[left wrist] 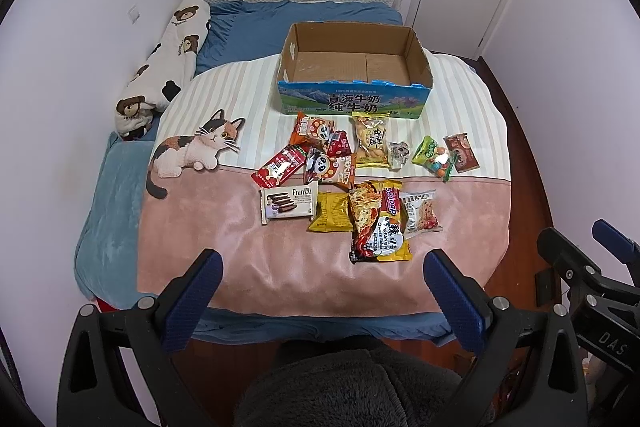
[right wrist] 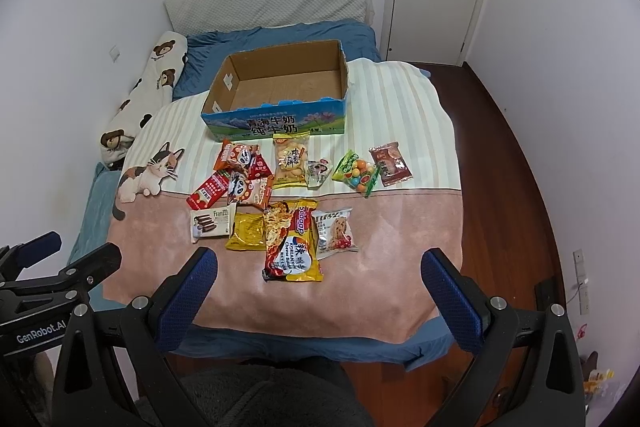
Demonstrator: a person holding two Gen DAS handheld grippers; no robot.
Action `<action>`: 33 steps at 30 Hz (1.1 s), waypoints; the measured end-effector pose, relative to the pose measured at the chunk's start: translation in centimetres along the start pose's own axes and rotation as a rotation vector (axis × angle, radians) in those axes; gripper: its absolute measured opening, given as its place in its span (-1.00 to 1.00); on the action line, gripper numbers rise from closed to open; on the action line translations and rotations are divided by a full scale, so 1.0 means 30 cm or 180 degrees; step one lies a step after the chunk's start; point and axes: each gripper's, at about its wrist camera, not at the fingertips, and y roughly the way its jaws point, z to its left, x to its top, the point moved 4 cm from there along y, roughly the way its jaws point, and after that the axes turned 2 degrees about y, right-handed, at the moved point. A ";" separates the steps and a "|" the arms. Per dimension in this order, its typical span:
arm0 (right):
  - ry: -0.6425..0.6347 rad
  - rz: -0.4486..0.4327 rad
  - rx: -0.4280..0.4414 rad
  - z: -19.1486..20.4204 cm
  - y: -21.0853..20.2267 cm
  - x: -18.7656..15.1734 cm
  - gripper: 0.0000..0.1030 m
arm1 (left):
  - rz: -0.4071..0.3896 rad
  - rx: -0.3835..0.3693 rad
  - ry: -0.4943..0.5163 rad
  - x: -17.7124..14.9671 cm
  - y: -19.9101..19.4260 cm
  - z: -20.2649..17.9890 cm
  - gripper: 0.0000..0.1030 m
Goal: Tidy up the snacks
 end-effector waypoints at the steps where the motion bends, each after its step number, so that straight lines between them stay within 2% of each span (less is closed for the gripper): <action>1: 0.0003 -0.0005 -0.0007 -0.001 0.003 -0.002 1.00 | -0.0001 0.0007 0.0003 0.000 -0.001 -0.002 1.00; 14: 0.0013 -0.0018 -0.0113 -0.021 0.012 -0.001 1.00 | -0.0011 0.0111 0.0018 0.010 -0.001 0.001 1.00; 33: -0.0022 -0.0062 -0.0153 -0.005 0.011 0.012 1.00 | -0.0036 0.0111 0.0019 0.028 0.007 0.013 1.00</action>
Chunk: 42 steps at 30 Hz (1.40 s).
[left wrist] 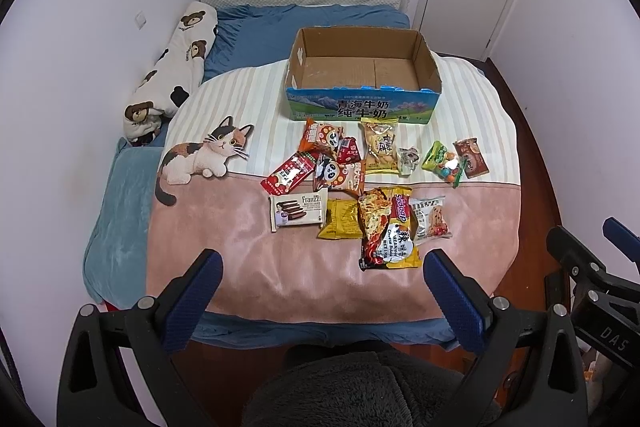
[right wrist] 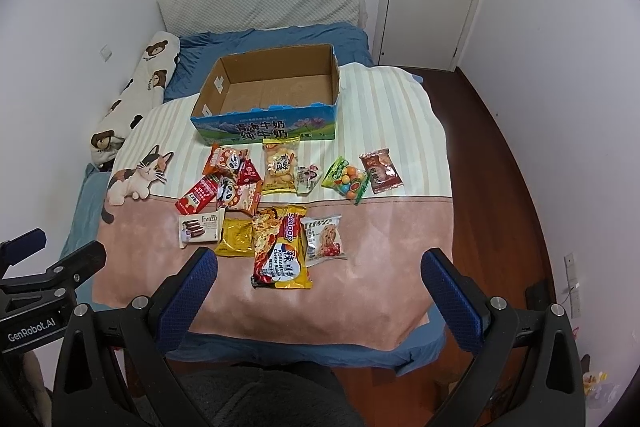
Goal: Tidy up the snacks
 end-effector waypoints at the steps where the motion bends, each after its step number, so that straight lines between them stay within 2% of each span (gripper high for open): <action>1: -0.0012 -0.0003 -0.0004 0.003 0.000 0.002 1.00 | -0.0002 0.0006 0.0000 -0.002 -0.002 -0.003 1.00; 35: -0.0028 -0.0057 0.0056 0.030 0.017 0.031 1.00 | -0.0022 -0.0004 -0.0014 0.007 -0.002 0.007 1.00; 39: 0.0014 -0.0016 0.0087 0.024 0.060 0.028 1.00 | -0.0057 0.0087 -0.0101 0.044 0.063 0.018 1.00; 42: 0.0081 0.0168 0.0176 0.023 0.173 0.016 1.00 | 0.0010 0.0173 -0.0222 0.053 0.159 0.047 1.00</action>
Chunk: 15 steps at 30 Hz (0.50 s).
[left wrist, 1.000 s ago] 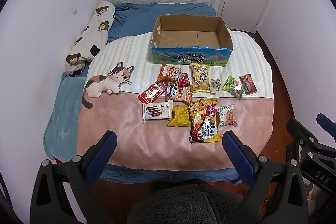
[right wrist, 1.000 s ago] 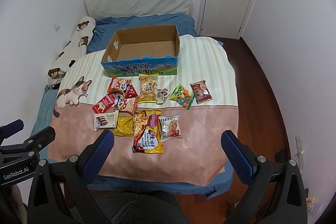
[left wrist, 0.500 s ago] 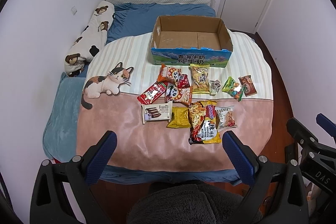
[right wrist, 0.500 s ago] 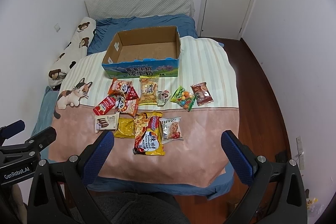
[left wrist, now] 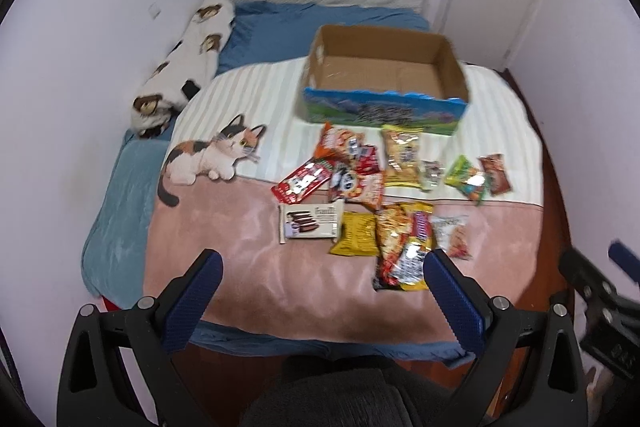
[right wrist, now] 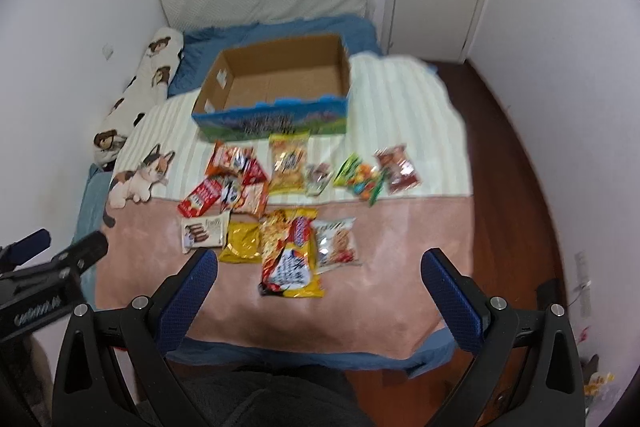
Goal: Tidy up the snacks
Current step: 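Grasp the Mi Sedaap noodle pack with left tool while right grasps Nitz cookie pack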
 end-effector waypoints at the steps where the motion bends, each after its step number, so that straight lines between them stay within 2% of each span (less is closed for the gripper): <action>1: 0.0026 0.0099 0.0028 0.000 0.054 -0.009 1.00 | 0.0056 0.0023 -0.0053 -0.001 0.048 0.008 1.00; 3: 0.0039 0.0271 0.0048 -0.002 0.159 -0.027 1.00 | 0.0162 0.0100 -0.0139 -0.009 0.144 0.027 1.00; 8: 0.0175 0.0692 0.0075 -0.023 0.447 -0.092 1.00 | 0.0611 0.0202 -0.0193 -0.055 0.414 0.035 1.00; 15: 0.0443 0.0959 -0.0052 -0.130 0.779 -0.124 1.00 | 0.1212 -0.0062 -0.0125 -0.101 0.724 -0.086 1.00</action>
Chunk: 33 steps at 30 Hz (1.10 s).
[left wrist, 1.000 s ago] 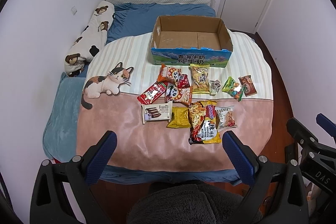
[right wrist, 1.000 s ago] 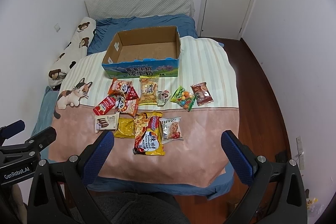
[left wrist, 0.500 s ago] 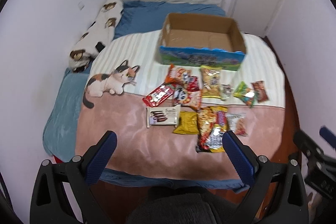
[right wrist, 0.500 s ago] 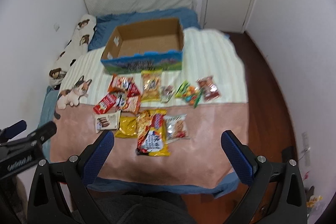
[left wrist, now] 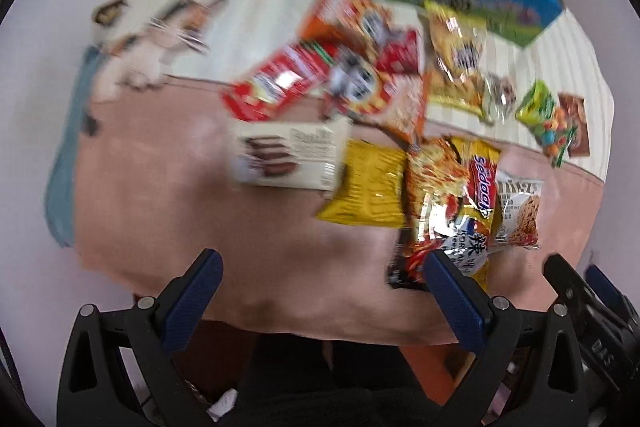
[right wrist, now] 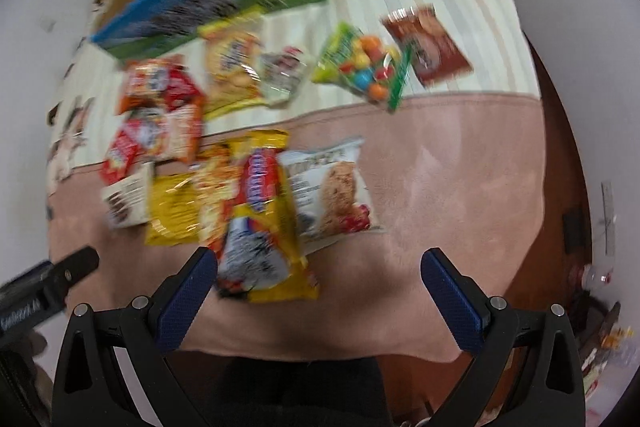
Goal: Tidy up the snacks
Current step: 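Grasp the Mi Sedaap noodle pack with left tool while right grasps Nitz cookie pack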
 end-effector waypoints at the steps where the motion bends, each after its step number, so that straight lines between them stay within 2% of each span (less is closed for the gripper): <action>1: 0.0034 0.0014 0.0005 -0.014 0.039 0.017 1.00 | 0.0063 -0.0015 0.0012 0.007 0.030 -0.015 1.00; 2: 0.0059 0.0039 -0.0025 -0.025 0.077 0.030 0.98 | 0.0099 -0.0070 0.0024 0.017 0.058 -0.033 1.00; 6: 0.0027 0.0126 -0.0024 -0.037 0.220 0.079 0.94 | 0.0219 -0.0051 0.0106 0.044 0.166 -0.108 1.00; 9: -0.0048 0.0265 0.0031 -0.029 0.333 0.101 0.78 | 0.0316 -0.0085 0.0118 0.050 0.215 -0.144 1.00; 12: -0.0150 0.0216 -0.0063 -0.038 0.395 0.104 0.50 | 0.0405 -0.0142 0.0106 0.045 0.258 -0.188 1.00; 14: -0.0137 0.0136 -0.0046 -0.074 0.387 0.105 0.14 | 0.0486 -0.0248 0.0089 0.042 0.278 -0.223 1.00; 15: -0.0137 0.0126 -0.0022 -0.092 0.381 0.103 0.11 | 0.0521 -0.0318 0.0089 0.039 0.287 -0.247 1.00; 19: -0.0079 0.0179 -0.0077 -0.173 0.365 0.096 0.11 | 0.0653 -0.0507 0.0157 0.028 0.325 -0.341 1.00; 23: -0.0022 0.0260 -0.0017 -0.220 0.383 0.099 0.13 | 0.0729 -0.0557 0.0099 0.041 0.387 -0.406 0.97; 25: 0.0037 0.0292 0.0084 -0.241 0.396 0.110 0.26 | 0.0705 -0.0576 0.0030 0.057 0.422 -0.418 0.97; 26: 0.0055 0.0300 0.0117 -0.238 0.403 0.118 0.33 | 0.0688 -0.0575 0.0015 0.062 0.438 -0.420 0.86; 28: 0.0045 0.0317 0.0100 -0.251 0.417 0.131 0.36 | 0.0616 -0.0506 0.0036 0.074 0.455 -0.419 0.73; 33: -0.0047 0.0337 -0.0038 -0.202 0.429 0.123 0.35 | 0.0449 -0.0435 0.0074 0.050 0.460 -0.423 0.71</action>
